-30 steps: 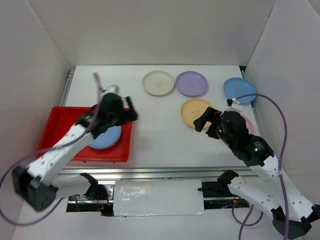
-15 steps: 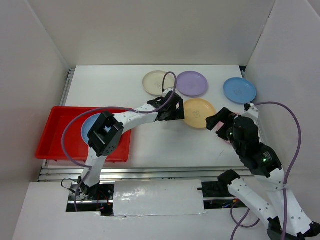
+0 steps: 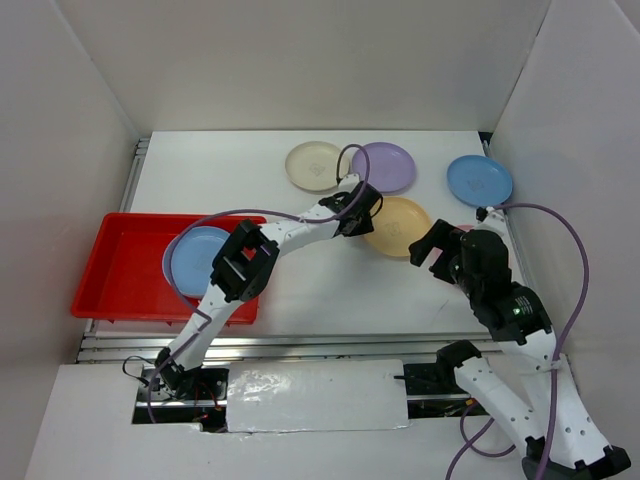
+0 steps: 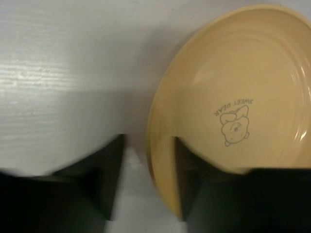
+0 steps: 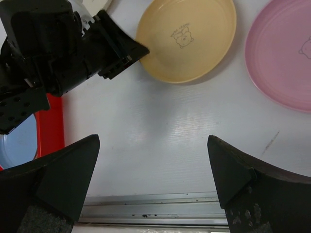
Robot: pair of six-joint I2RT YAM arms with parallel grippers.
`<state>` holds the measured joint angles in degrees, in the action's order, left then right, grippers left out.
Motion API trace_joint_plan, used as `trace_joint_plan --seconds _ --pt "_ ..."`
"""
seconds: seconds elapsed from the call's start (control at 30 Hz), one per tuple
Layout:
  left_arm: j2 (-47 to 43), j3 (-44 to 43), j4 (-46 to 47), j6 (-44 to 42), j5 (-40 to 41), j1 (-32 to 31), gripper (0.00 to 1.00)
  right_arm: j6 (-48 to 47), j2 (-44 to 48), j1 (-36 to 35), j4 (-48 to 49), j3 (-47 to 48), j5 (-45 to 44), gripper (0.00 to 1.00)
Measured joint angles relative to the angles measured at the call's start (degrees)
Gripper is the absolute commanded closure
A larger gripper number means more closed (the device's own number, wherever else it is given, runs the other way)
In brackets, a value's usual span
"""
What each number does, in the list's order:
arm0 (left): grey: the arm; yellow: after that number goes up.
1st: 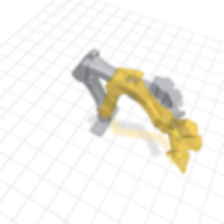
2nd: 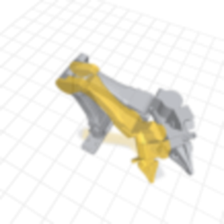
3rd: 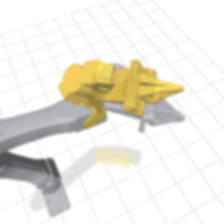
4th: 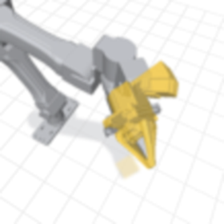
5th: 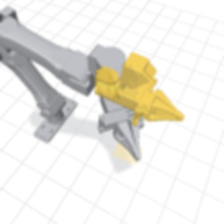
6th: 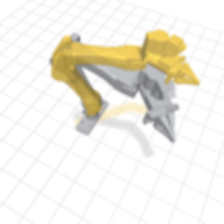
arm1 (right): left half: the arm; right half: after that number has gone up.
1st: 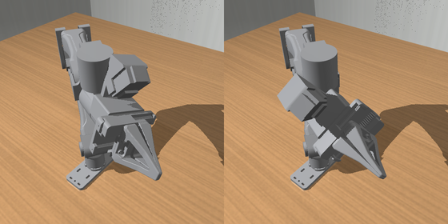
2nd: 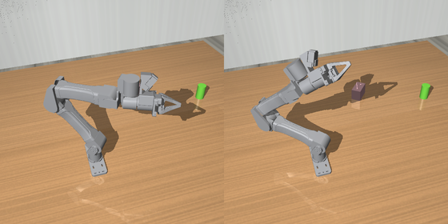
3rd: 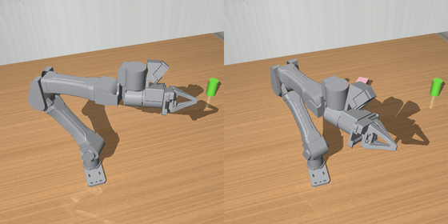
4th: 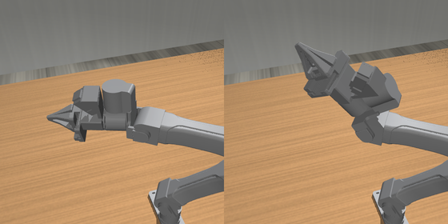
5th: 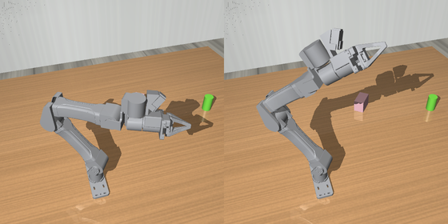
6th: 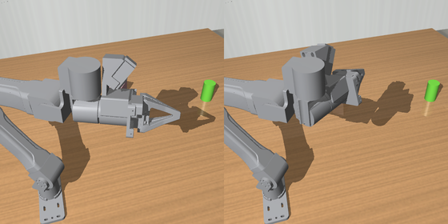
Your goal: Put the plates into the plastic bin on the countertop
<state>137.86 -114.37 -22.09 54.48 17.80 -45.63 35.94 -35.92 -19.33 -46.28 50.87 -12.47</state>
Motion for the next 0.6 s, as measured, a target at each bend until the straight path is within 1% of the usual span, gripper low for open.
trace_joint_plan --seconds 0.07,0.1,0.2,0.27,0.33,0.4,0.47,0.5,0.6 --pt "0.0 0.0 -1.5 1.4 0.8 -0.1 0.87 -0.5 0.3 0.7 0.0 0.0 0.9 0.00" --pt "0.0 0.2 -1.8 2.0 1.2 -0.1 1.00 -0.8 0.4 1.0 0.0 0.0 1.3 0.00" --pt "-1.6 1.3 -3.3 4.3 3.9 -0.2 1.00 -1.2 0.7 1.6 0.0 0.0 2.0 0.00" --pt "-4.1 4.6 -6.1 6.2 6.3 -0.3 1.00 -1.4 0.9 1.8 0.0 0.0 2.6 0.00" --pt "-8.9 9.5 -8.5 7.7 8.2 -0.3 1.00 -1.4 0.8 1.9 0.1 0.0 3.2 0.00" --pt "-16.3 16.3 -10.9 7.6 9.1 0.0 1.00 -1.4 0.7 2.0 0.4 0.0 4.0 0.00" --pt "-26.5 24.6 -12.4 7.0 8.7 1.4 1.00 -1.4 0.5 2.1 0.9 0.0 4.9 0.00" --pt "-32.3 28.7 -12.9 6.7 8.3 2.8 1.00 -1.4 0.2 2.1 1.3 -0.1 5.5 0.00" --pt "-47.3 36.4 -13.3 5.6 7.8 9.2 1.00 -1.3 -1.0 2.2 3.2 -1.0 7.3 0.00"
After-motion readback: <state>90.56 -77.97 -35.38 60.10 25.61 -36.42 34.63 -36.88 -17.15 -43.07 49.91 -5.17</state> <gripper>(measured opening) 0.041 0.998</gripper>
